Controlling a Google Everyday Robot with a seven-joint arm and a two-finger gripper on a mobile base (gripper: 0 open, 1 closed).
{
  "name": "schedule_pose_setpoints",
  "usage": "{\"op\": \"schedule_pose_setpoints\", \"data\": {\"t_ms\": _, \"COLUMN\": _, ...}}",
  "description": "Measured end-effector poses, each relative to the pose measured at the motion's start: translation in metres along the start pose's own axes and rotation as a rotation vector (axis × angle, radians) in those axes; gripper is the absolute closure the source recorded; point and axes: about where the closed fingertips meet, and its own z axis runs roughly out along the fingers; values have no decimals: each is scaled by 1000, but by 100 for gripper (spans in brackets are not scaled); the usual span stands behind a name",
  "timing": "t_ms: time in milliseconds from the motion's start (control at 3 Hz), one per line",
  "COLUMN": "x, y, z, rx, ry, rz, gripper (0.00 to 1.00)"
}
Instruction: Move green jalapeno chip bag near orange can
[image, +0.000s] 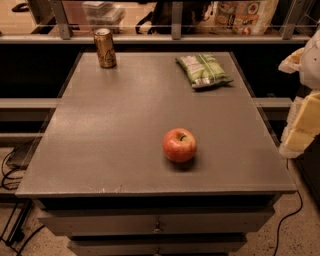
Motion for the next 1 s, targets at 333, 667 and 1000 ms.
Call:
{"op": "schedule_pose_setpoints", "data": {"t_ms": 333, "x": 0, "y": 0, "z": 0, "rx": 0, "ry": 0, "rz": 0, "gripper": 0}}
{"op": "schedule_pose_setpoints", "data": {"t_ms": 667, "x": 0, "y": -1, "z": -2, "rx": 9, "ry": -12, "rz": 10, "gripper": 0}}
{"op": "schedule_pose_setpoints", "data": {"t_ms": 1000, "x": 4, "y": -14, "z": 5, "rx": 11, "ry": -111, "rz": 74, "gripper": 0}}
